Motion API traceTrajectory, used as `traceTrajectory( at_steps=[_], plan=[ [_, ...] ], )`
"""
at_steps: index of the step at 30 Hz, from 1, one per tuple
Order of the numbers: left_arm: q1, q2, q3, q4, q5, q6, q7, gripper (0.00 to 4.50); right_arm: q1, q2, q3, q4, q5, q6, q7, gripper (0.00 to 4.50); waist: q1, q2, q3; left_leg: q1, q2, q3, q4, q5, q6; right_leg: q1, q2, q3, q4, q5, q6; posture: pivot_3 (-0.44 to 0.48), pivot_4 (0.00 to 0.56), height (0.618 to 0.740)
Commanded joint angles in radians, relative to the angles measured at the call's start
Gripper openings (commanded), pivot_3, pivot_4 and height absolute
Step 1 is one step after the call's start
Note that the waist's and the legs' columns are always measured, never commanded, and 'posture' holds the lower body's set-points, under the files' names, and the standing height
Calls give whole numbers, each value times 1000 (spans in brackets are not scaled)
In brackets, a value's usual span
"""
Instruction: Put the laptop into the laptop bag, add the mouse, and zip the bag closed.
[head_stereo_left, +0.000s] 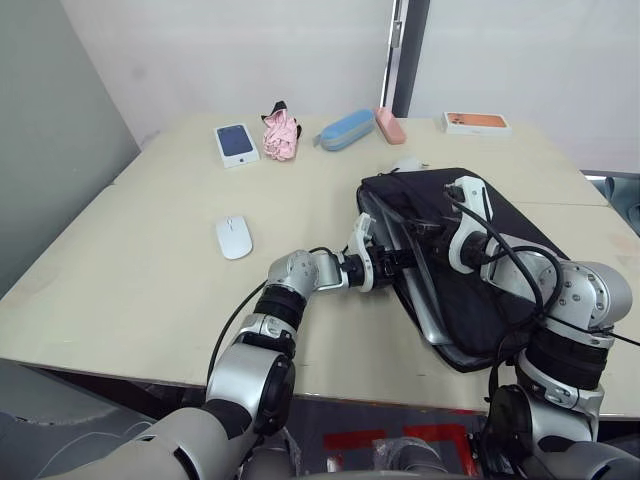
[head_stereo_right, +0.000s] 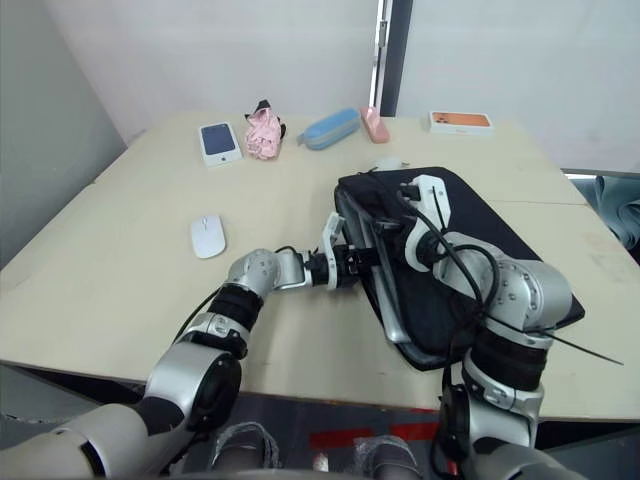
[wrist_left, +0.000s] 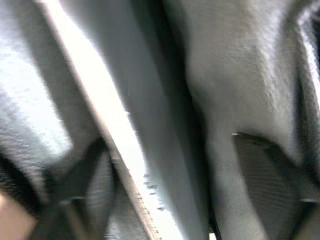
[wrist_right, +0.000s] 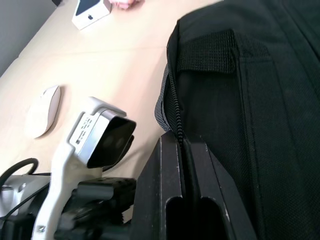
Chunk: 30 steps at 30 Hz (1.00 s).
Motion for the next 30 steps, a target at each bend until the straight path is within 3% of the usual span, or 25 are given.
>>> traceTrajectory(
  at_steps=[1, 10, 26, 30],
  plan=[
    [40, 12, -44, -140, -10, 67, -59, 4463, 3, -19, 14, 10, -3, -47, 21, 0, -5, 0, 0, 1, 0, 0, 0, 0, 0, 0, -1, 0, 0, -1, -1, 0, 150, 740],
    [115, 131, -80, -315, 7, 131, -86, 4463, 6, -62, 32, 47, -4, -89, 54, 0, -11, 0, 0, 2, -1, 1, 0, 1, 0, 0, -2, 1, 2, -3, -5, 0, 150, 740],
    [128, 103, -88, -292, 15, 150, -90, 4463, -11, -63, 47, 63, 4, -98, 56, 0, -14, 0, 0, 0, -6, 0, 0, 2, 3, 0, -4, 1, 2, -3, -4, 0, 150, 740],
    [133, 115, -161, -294, 32, 182, -138, 4463, -10, -62, 41, 54, 6, -93, 53, 0, -13, 0, 0, 0, -6, 0, 0, 2, 3, 0, -4, 1, 2, -3, -4, 0, 150, 740]
  ],
)
